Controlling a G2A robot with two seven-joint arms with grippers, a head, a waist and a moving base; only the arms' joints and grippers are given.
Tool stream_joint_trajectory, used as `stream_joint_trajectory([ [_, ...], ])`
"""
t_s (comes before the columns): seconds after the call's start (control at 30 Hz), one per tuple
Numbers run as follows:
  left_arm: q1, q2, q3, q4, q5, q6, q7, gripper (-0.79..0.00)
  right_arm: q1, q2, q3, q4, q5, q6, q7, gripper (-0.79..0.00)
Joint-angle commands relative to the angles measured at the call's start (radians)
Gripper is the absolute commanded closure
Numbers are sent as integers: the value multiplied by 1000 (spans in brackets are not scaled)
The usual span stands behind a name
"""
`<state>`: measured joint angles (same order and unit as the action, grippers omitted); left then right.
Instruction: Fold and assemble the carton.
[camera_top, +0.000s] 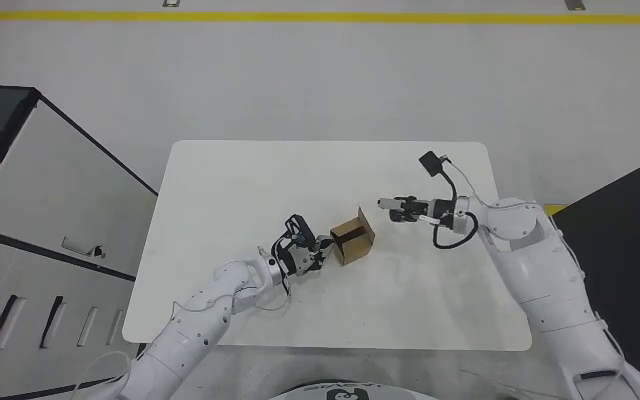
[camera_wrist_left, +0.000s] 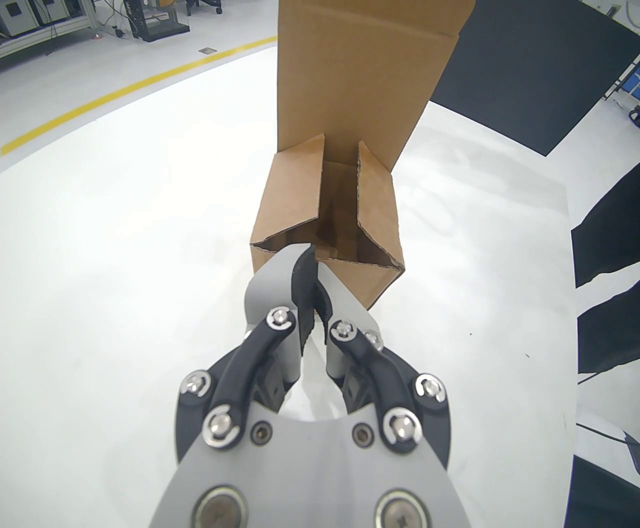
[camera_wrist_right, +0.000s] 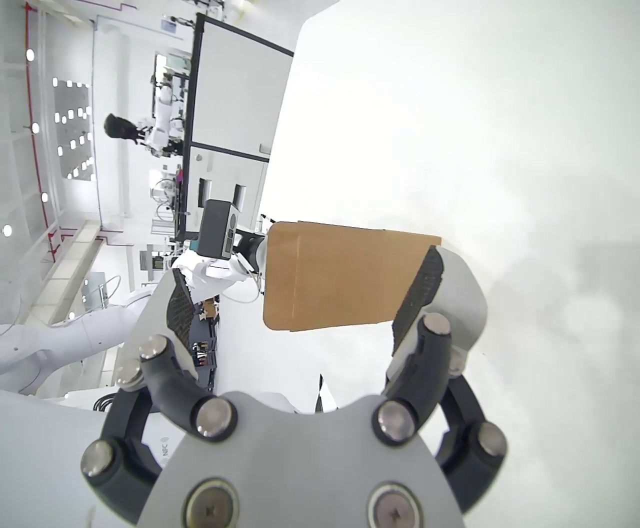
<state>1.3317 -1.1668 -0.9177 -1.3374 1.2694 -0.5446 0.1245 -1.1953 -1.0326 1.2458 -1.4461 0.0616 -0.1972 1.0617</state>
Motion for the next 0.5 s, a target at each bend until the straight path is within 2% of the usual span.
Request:
stream_joint_trajectory([
  [0.0, 0, 0, 0, 0, 0, 0, 0, 0, 0, 0, 0, 0, 1, -2, 0, -785],
  [0.27, 0, 0, 0, 0, 0, 0, 0, 0, -1, 0, -5, -16, -4, 1, -8, -785],
  [0.47, 0, 0, 0, 0, 0, 0, 0, 0, 59, 8, -27, -54, -147, 82, 54, -785],
])
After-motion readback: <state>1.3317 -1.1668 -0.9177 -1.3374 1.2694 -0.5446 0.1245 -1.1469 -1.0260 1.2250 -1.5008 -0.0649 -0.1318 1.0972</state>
